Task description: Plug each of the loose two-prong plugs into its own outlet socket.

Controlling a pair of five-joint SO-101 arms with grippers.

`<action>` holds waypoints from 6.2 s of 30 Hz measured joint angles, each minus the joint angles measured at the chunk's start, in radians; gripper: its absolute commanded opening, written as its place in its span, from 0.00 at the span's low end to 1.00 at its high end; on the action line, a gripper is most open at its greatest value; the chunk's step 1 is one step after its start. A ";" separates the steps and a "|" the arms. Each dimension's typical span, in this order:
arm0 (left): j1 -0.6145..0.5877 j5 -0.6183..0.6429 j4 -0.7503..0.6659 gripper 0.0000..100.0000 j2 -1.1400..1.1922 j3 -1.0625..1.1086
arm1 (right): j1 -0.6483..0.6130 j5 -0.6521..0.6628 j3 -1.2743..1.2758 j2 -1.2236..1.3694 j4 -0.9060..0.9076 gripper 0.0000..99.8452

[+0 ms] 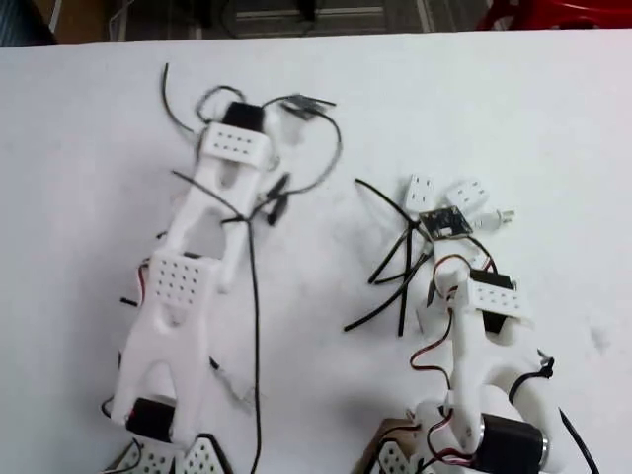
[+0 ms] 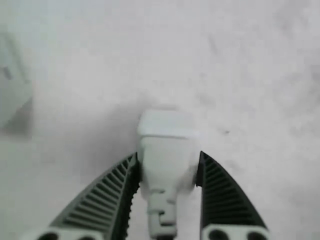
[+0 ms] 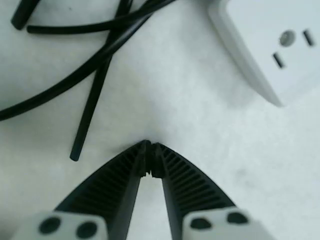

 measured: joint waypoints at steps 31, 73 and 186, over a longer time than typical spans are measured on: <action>-0.146 -0.213 -0.792 0.16 0.011 -0.005 | 0.000 0.000 0.000 0.000 0.000 0.02; -0.236 -0.123 0.012 0.23 -0.196 -0.520 | 0.000 0.000 0.000 0.000 0.000 0.02; -0.109 0.032 -0.933 0.23 -1.834 2.351 | 0.002 -0.671 -2.570 1.600 0.825 0.02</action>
